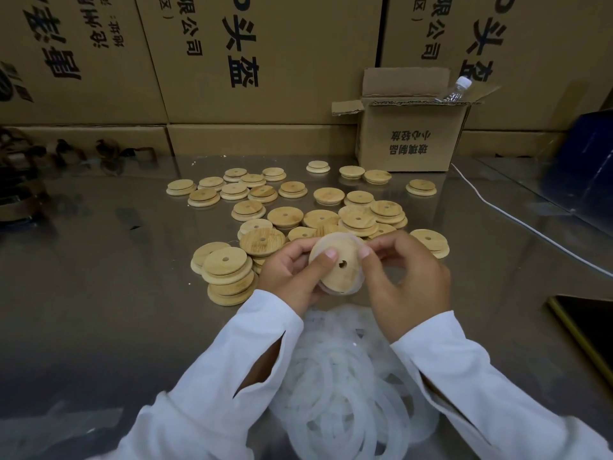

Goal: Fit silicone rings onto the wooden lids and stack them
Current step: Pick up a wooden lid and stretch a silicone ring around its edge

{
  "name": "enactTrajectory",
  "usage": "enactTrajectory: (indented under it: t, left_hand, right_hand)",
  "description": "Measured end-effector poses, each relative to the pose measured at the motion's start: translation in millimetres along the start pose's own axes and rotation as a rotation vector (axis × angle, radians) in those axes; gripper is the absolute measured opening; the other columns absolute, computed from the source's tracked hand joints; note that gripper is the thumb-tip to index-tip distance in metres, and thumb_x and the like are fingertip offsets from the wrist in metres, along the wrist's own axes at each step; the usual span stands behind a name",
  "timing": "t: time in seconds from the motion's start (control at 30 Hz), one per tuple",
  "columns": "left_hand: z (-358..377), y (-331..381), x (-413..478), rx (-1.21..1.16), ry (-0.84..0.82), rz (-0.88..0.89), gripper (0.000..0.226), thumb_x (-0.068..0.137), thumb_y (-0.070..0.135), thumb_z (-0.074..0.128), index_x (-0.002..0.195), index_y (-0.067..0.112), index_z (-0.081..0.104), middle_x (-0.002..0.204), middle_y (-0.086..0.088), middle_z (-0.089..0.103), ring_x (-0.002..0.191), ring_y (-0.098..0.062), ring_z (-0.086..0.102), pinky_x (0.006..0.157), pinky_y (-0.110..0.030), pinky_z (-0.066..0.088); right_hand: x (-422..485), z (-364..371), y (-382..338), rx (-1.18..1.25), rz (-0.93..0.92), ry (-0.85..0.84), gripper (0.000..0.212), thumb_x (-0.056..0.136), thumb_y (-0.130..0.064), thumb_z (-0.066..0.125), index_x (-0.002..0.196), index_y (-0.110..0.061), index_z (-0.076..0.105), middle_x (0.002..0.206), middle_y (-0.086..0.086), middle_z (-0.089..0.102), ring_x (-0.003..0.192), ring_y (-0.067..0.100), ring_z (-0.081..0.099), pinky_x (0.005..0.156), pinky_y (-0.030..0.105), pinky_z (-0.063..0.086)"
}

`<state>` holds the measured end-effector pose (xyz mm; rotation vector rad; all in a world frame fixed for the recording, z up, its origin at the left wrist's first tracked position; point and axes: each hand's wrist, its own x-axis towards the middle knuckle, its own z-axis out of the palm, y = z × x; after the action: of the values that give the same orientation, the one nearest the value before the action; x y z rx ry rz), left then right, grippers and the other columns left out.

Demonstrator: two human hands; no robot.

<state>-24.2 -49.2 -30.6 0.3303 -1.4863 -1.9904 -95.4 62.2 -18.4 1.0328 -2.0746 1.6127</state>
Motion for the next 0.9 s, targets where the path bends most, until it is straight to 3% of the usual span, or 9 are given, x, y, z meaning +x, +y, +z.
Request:
enactTrajectory:
  t: [0.07,0.2,0.37,0.73,0.9]
  left_hand:
    - [-0.1,0.0,0.6,0.027,-0.023,-0.003,0.032,0.058,0.012,0.08,0.088,0.017,0.068,0.08,-0.002,0.073,0.075,-0.015,0.068,0.062,-0.028,0.055]
    - [-1.0,-1.0,0.3,0.117,-0.001,0.025,0.025,0.062,0.023,0.075,0.085,0.015,0.07,0.073,0.002,0.071,0.072,-0.013,0.065,0.066,-0.026,0.054]
    - [-0.5,1.7,0.5,0.18,-0.017,0.056,0.023,0.064,0.024,0.076,0.083,0.014,0.069,0.067,0.004,0.068,0.067,-0.012,0.062,0.061,-0.022,0.052]
    - [-2.7,11.8,2.4,0.143,-0.063,0.082,0.017,0.066,0.022,0.066,0.081,0.017,0.07,0.073,0.004,0.067,0.071,-0.011,0.062,0.059,-0.024,0.051]
    - [-5.0,10.2,0.4,0.172,-0.065,0.089,0.017,0.066,0.023,0.065,0.082,0.019,0.069,0.072,0.007,0.068,0.07,-0.008,0.062,0.061,-0.025,0.051]
  right_hand:
    - [0.7,-2.0,-0.5,0.017,-0.016,-0.012,0.009,0.082,-0.016,0.063,0.075,-0.022,0.061,0.077,-0.007,0.064,0.075,0.006,0.059,0.065,0.01,0.043]
    - [-0.8,-1.9,-1.7,0.024,-0.035,-0.098,0.011,0.081,-0.015,0.066,0.073,-0.021,0.062,0.076,-0.007,0.063,0.074,0.006,0.058,0.064,0.018,0.047]
    - [3.6,-2.8,-1.7,0.077,0.077,-0.136,0.023,0.081,-0.016,0.065,0.067,-0.031,0.055,0.075,-0.013,0.063,0.076,0.002,0.059,0.065,0.009,0.044]
    - [15.4,-12.4,-7.8,0.139,0.125,-0.191,0.014,0.08,-0.012,0.065,0.071,-0.022,0.063,0.072,-0.012,0.063,0.073,0.005,0.056,0.068,0.017,0.043]
    - [11.4,-11.8,-6.5,0.197,0.136,-0.219,0.013,0.08,-0.013,0.066,0.071,-0.021,0.064,0.073,-0.011,0.064,0.072,0.003,0.056,0.065,0.009,0.043]
